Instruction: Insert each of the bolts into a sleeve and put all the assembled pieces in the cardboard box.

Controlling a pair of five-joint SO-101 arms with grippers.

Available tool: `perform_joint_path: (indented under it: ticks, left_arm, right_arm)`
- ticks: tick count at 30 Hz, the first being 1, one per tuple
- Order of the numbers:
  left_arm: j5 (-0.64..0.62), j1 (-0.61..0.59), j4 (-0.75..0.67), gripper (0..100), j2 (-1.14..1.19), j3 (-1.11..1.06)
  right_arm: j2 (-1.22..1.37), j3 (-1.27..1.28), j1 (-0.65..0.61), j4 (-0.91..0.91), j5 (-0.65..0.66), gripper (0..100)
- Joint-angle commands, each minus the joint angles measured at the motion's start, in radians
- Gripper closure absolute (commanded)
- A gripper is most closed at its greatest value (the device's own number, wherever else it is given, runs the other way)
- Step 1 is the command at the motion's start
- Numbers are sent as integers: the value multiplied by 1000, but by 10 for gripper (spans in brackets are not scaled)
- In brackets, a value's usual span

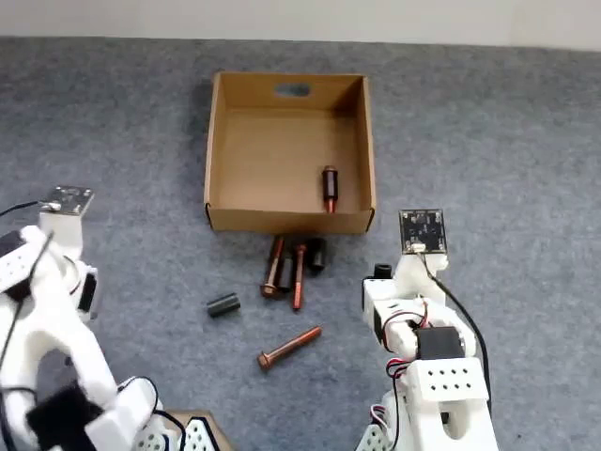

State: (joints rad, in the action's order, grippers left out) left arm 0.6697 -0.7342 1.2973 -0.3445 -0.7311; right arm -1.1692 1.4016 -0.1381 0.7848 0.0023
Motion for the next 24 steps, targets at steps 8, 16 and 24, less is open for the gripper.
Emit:
perform_joint_path:
  ticks: [8, 16, 24]
  left_arm:
    - [-167, 269, 138, 992, -294, 21]
    - [-483, 656, 98, 992, -585, 27]
    - [-621, 920, -207, 992, -650, 24]
  right_arm:
    - [-15, -13, 12, 8, -8, 992]
    - [-286, 13, 4, 99, -6, 992]
    - [-684, 157, 4, 97, -8, 991]
